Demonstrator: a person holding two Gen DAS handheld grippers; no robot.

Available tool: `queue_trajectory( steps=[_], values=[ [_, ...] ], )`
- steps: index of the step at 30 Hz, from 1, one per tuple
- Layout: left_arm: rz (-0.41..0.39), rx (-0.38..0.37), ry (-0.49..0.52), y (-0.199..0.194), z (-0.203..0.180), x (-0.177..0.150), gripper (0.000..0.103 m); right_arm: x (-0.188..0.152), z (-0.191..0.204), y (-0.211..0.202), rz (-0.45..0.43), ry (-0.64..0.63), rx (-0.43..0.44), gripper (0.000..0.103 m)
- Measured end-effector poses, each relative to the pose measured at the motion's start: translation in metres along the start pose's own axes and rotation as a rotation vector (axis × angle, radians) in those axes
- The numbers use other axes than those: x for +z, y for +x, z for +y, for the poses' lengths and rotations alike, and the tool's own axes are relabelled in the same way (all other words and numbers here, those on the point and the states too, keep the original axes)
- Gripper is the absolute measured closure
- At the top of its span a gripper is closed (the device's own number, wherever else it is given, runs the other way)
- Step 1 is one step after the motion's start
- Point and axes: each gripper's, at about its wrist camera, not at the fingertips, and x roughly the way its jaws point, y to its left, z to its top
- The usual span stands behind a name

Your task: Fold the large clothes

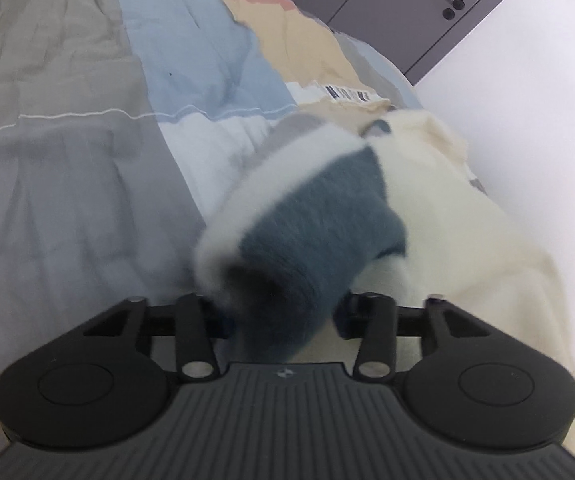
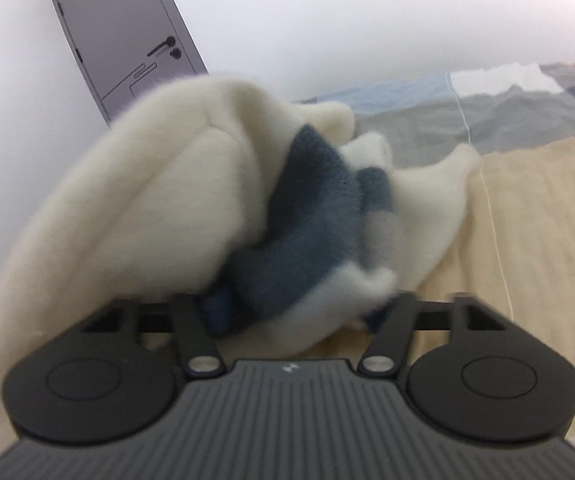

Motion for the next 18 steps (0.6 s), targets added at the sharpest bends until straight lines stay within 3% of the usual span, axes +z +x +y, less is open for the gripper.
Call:
queue_trajectory(
  steps=[2,4,10,14,18],
  values=[
    [-0.021,-0.007,0.002,-0.008,0.0,-0.001,0.076,0.005,0.003,-0.005,-0.034,-0.001,-0.001,0.077],
    [-0.039,-0.027,0.02,-0.016,-0.003,0.001,0.086,0.011,0.007,-0.016,-0.078,-0.014,0.007,0.08],
    [-0.091,-0.103,-0.027,-0.044,0.003,0.014,0.089,0.036,0.011,-0.061,-0.237,-0.018,-0.063,0.083],
    [-0.154,-0.15,-0.034,-0.076,0.009,0.023,0.089,0.052,-0.004,-0.09,-0.334,-0.025,-0.182,0.083],
    [-0.17,-0.166,-0.053,-0.095,0.022,0.027,0.089,0.052,-0.032,-0.087,-0.272,-0.014,-0.294,0.083]
  ],
)
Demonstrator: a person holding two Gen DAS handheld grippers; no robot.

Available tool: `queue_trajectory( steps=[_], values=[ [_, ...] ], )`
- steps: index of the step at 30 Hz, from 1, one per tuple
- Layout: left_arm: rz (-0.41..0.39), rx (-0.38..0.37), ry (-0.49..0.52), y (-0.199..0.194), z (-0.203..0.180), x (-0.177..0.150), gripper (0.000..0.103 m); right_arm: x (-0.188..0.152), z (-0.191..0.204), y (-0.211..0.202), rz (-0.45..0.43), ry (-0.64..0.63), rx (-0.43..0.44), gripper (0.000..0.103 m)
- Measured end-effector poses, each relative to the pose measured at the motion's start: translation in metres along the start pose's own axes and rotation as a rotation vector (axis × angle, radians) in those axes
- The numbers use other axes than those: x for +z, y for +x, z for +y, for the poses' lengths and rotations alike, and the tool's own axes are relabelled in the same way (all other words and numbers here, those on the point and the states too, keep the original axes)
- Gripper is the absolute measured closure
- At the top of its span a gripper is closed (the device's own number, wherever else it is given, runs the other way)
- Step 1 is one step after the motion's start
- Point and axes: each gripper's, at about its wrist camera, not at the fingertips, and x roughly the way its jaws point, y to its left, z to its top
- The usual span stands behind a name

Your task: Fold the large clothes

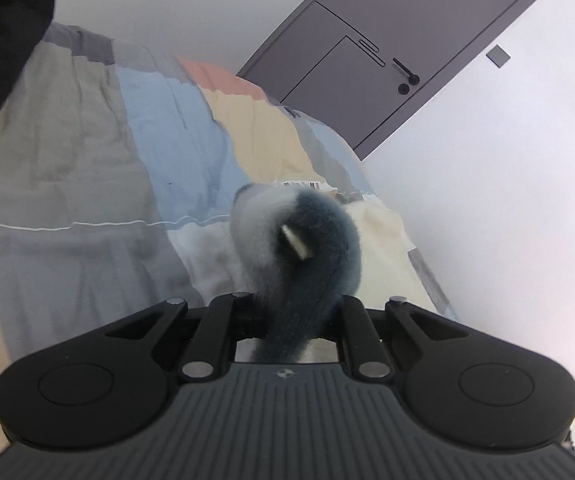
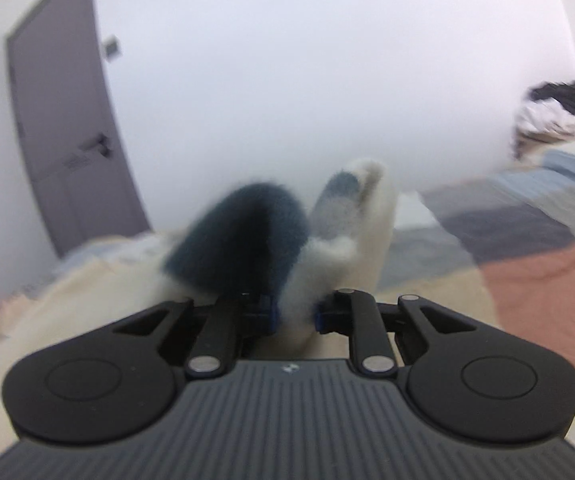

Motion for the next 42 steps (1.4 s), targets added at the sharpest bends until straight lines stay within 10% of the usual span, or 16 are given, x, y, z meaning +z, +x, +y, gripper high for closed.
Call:
queue_trajectory(
  steps=[11,18,32,42],
  values=[
    [0.128,0.159,0.044,0.037,0.018,-0.012,0.084,-0.038,-0.02,0.03,0.145,-0.069,-0.078,0.077],
    [0.17,0.207,0.063,0.031,0.019,-0.021,0.041,-0.038,-0.015,-0.012,0.222,0.072,-0.078,0.068],
    [0.288,-0.005,0.067,-0.056,-0.004,-0.069,0.03,-0.047,-0.002,-0.105,0.321,0.13,0.112,0.021],
    [0.449,-0.17,-0.149,-0.04,0.01,-0.097,0.03,-0.07,0.021,-0.115,0.393,0.293,0.416,0.02]
  ],
)
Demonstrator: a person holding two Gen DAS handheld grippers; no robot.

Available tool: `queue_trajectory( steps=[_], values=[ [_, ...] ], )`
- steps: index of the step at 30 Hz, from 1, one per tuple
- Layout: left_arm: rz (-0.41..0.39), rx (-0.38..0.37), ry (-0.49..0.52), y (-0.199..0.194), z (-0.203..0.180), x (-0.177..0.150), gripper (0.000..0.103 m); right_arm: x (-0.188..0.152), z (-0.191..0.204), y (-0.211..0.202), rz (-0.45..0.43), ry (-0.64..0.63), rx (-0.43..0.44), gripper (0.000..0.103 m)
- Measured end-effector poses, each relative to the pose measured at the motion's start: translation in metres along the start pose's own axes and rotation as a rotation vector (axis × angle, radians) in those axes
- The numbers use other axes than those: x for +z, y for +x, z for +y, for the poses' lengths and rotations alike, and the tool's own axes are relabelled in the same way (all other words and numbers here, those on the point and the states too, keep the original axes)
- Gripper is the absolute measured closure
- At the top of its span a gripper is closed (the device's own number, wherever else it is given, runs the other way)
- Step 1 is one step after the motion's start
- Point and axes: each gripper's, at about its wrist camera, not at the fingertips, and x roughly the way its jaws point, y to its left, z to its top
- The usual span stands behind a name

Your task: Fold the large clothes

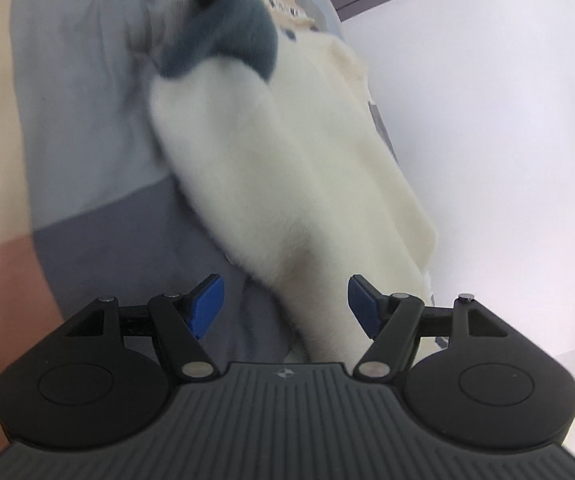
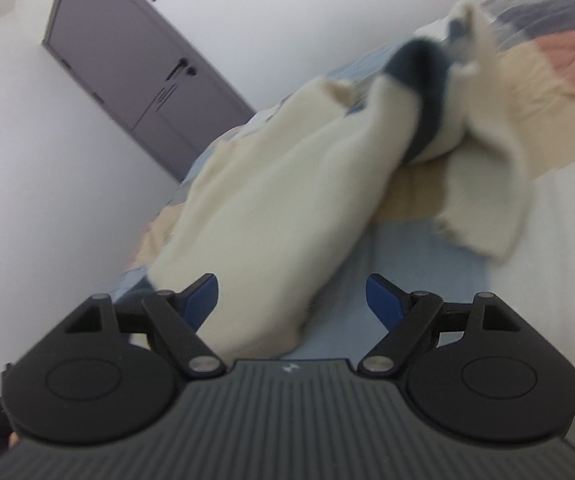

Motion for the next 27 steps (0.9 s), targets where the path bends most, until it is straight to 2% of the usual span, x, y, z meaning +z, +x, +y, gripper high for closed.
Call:
queue_trajectory(
  steps=[7,9,11,12,14,16,20,25,27],
  values=[
    [0.042,0.008,0.056,0.025,-0.005,-0.002,0.03,0.002,0.011,0.048,0.033,-0.028,0.025,0.02],
    [0.042,-0.006,0.093,0.028,-0.011,0.0,0.031,0.003,0.016,0.057,0.041,-0.055,0.018,0.027],
    [0.02,-0.022,0.15,0.029,-0.019,0.002,0.031,0.005,0.023,0.06,0.036,-0.102,0.014,0.031],
    [0.008,-0.034,0.179,0.028,-0.023,0.004,0.031,0.006,0.026,0.06,0.028,-0.131,0.01,0.037],
    [-0.033,-0.081,0.231,0.024,-0.032,0.006,0.035,0.011,0.033,0.06,0.0,-0.192,-0.013,0.039],
    [-0.072,-0.094,0.288,0.023,-0.039,0.008,0.038,0.02,0.036,0.058,-0.044,-0.223,-0.028,0.039],
    [-0.074,-0.082,0.309,0.04,-0.039,0.017,0.044,0.039,0.035,0.066,-0.063,-0.236,-0.029,0.039],
    [-0.101,-0.047,0.341,0.07,-0.042,0.036,0.045,0.054,0.03,0.097,-0.041,-0.213,-0.041,0.039],
    [-0.101,-0.016,0.364,0.084,-0.044,0.039,0.046,0.049,0.021,0.109,-0.029,-0.178,-0.044,0.039]
  ],
)
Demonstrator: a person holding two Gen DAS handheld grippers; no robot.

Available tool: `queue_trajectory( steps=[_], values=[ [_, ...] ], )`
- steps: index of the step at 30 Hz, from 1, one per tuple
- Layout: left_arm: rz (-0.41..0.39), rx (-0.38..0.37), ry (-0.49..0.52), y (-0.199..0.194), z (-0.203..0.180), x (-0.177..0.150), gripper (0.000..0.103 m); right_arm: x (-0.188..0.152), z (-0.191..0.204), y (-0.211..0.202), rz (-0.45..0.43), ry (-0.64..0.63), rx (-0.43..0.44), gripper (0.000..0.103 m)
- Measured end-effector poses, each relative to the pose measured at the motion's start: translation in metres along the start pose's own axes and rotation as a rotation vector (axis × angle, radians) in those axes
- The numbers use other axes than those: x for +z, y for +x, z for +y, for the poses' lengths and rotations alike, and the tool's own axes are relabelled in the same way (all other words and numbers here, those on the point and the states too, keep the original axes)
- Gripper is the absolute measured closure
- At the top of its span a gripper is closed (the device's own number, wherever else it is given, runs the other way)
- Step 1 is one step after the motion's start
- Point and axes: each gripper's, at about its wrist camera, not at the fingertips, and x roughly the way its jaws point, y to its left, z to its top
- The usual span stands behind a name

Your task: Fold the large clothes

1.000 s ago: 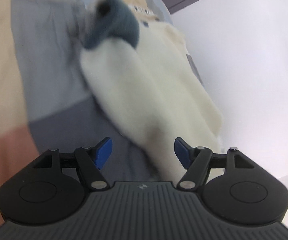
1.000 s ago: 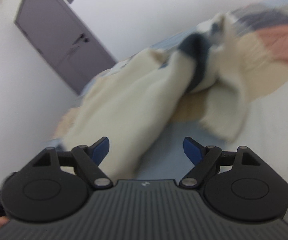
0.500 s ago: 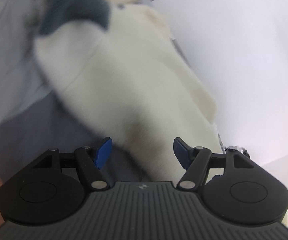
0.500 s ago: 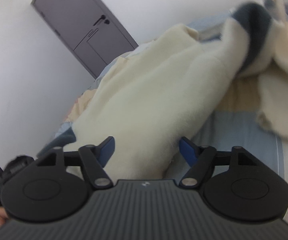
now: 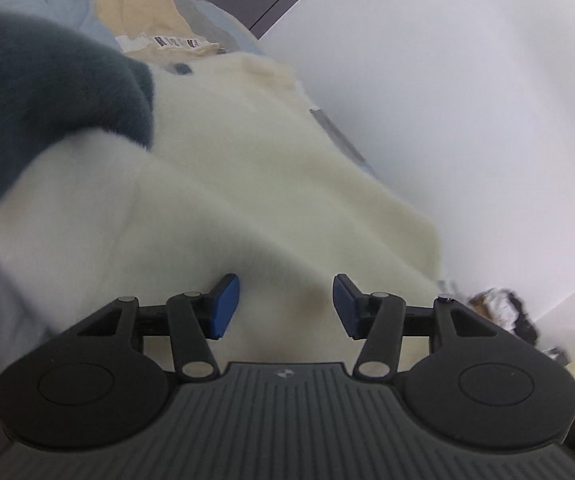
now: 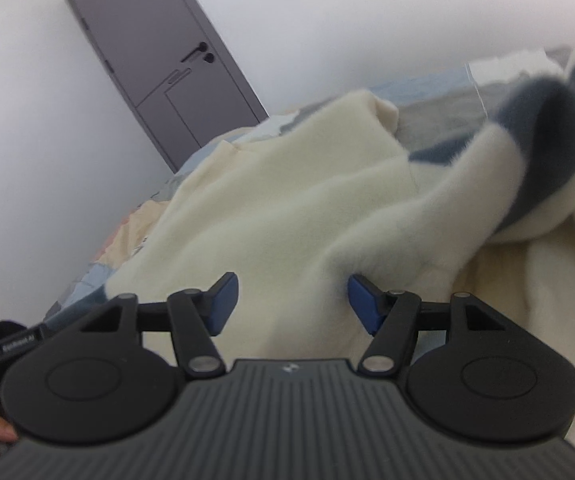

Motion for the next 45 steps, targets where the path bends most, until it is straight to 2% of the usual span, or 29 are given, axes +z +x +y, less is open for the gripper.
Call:
queue_trajectory(
  steps=[4,10,12,14,21,24,28,30,31,33,34,36,38,40,41,42,44,45],
  values=[
    [0.037,0.044,-0.008,0.02,0.013,0.004,0.049,-0.012,-0.019,0.022,0.047,0.079,-0.023,0.041],
    [0.039,0.048,0.009,0.027,0.016,0.012,0.049,-0.017,-0.011,0.014,0.056,0.072,-0.032,0.039],
    [0.04,0.047,0.002,0.023,0.015,0.011,0.049,-0.019,-0.007,0.007,0.062,0.091,-0.021,0.027],
    [0.037,0.043,-0.01,0.016,0.016,0.008,0.049,-0.022,-0.004,-0.003,0.068,0.117,-0.002,0.021],
    [0.034,0.047,-0.035,0.009,0.017,0.006,0.049,-0.039,-0.005,-0.025,0.092,0.191,0.013,0.02],
    [0.032,0.047,-0.047,0.008,0.018,0.007,0.049,-0.048,-0.007,-0.014,0.136,0.208,0.044,0.02],
    [0.029,0.043,-0.071,0.006,0.02,0.007,0.047,-0.05,-0.001,0.004,0.13,0.201,0.107,0.021],
    [0.026,0.042,-0.075,0.004,0.019,0.007,0.046,-0.046,0.004,0.006,0.103,0.171,0.105,0.042],
    [0.019,0.043,-0.064,0.002,0.018,0.006,0.045,-0.043,0.005,0.005,0.095,0.162,0.098,0.049],
    [0.009,0.055,-0.031,0.002,0.014,0.006,0.045,-0.04,0.002,0.0,0.085,0.189,0.103,0.074],
    [0.008,0.054,-0.027,0.001,0.012,0.007,0.044,-0.04,-0.002,-0.002,0.081,0.226,0.127,0.077],
    [0.005,0.025,-0.023,-0.002,0.008,0.006,0.044,-0.04,-0.005,-0.008,0.067,0.271,0.166,0.082],
    [-0.005,-0.012,-0.009,-0.008,0.001,0.003,0.044,-0.036,-0.003,-0.015,0.049,0.259,0.189,0.083],
    [-0.008,-0.081,-0.025,-0.015,-0.004,-0.001,0.043,-0.031,0.002,-0.022,0.035,0.248,0.21,0.084],
    [-0.007,-0.15,-0.052,-0.019,-0.004,-0.004,0.042,-0.028,0.005,-0.026,0.028,0.245,0.219,0.084],
    [0.003,-0.252,-0.091,-0.022,-0.003,-0.008,0.038,-0.026,0.007,-0.03,0.016,0.244,0.232,0.084],
    [0.089,-0.44,-0.177,-0.021,-0.003,-0.016,0.031,-0.022,0.01,-0.042,-0.012,0.246,0.261,0.085],
    [0.135,-0.503,-0.218,-0.019,-0.004,-0.021,0.029,-0.021,0.012,-0.046,-0.024,0.249,0.273,0.085]
  ],
)
